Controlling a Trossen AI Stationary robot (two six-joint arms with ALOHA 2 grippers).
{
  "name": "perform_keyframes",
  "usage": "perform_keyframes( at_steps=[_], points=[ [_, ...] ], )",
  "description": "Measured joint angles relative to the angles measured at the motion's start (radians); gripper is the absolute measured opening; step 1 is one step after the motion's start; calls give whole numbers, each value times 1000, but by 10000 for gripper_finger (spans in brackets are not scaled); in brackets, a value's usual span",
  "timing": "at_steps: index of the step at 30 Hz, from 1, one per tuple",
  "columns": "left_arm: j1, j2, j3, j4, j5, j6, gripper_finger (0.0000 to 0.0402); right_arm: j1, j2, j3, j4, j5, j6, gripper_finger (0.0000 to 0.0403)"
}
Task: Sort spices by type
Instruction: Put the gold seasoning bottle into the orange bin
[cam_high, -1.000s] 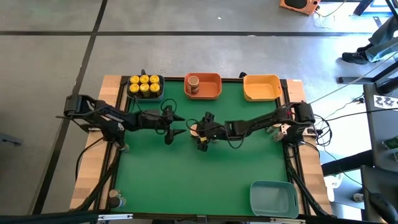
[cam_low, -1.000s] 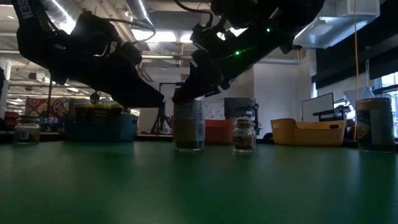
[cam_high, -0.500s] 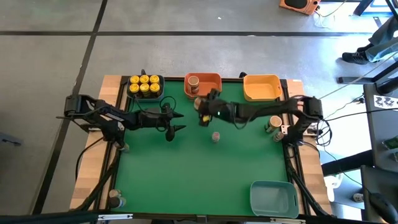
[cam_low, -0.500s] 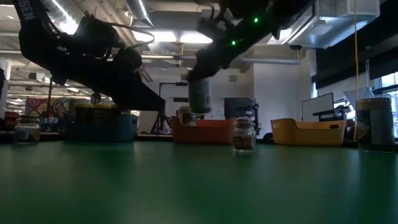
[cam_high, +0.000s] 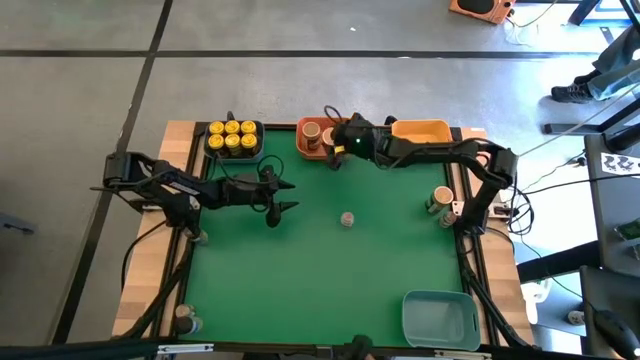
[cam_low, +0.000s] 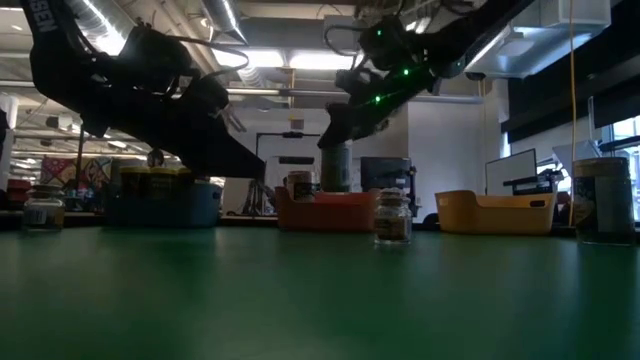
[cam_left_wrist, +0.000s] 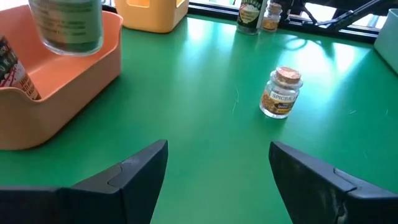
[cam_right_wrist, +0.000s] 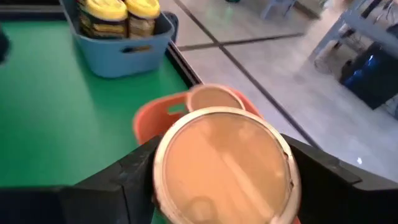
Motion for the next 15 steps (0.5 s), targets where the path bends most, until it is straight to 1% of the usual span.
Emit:
perform_keyframes(
  at_steps=[4,9,15],
  points=[
    [0,0,0,-2,0,0,278,-42,24,0,9,-7,24,278],
    [-4,0,0,8,0,-13,278,-89,79,0,67,-25,39,278],
    [-19,0,0,13,2,-23,278,-122,145,-1,64,-26,64,278]
  ],
)
